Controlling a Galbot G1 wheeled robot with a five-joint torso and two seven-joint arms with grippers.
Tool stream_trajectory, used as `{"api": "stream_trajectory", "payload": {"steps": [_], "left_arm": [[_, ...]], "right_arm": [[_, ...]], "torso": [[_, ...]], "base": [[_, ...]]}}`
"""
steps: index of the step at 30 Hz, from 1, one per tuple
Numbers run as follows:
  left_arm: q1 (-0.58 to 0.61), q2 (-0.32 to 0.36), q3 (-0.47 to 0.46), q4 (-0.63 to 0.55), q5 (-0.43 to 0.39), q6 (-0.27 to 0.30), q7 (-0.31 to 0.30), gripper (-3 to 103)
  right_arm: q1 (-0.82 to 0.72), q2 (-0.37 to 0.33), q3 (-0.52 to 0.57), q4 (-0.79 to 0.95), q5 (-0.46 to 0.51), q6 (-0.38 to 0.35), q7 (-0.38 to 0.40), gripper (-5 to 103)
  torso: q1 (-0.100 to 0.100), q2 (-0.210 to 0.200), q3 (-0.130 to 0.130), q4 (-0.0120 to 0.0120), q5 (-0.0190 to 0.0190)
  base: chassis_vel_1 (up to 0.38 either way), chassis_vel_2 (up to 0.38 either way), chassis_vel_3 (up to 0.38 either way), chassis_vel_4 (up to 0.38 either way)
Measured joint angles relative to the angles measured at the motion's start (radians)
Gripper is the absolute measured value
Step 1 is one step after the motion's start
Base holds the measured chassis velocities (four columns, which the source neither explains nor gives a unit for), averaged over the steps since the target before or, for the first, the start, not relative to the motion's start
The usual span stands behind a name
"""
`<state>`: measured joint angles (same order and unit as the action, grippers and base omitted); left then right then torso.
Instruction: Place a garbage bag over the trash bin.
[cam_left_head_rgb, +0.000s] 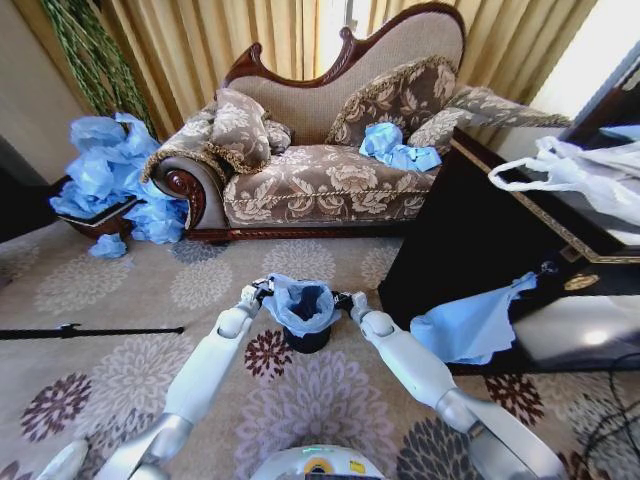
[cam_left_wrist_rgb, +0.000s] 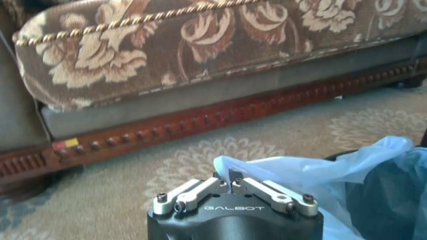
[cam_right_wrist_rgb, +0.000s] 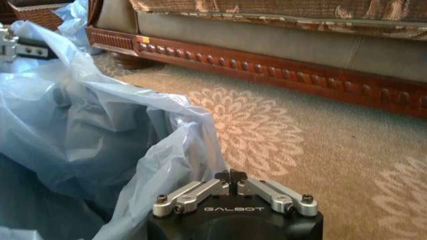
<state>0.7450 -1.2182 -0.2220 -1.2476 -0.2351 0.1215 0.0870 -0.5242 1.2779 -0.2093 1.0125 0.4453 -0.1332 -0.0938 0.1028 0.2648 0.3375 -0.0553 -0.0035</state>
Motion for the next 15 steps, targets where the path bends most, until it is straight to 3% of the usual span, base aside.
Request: {"api": "stream_trajectory", "payload": {"steps": [15], "left_arm": [[-0.010,-0.010,-0.025,0.045,-0.148,0.061,-0.085,0]], "right_arm": [[0.029,0.029,0.010,-0.064,0.003,-0.012,0.005,0]], "torso": [[0.000,0.000,0.000,0.0001,0.0000]], "base": [[0.000,0.000,0.000,0.000]]}}
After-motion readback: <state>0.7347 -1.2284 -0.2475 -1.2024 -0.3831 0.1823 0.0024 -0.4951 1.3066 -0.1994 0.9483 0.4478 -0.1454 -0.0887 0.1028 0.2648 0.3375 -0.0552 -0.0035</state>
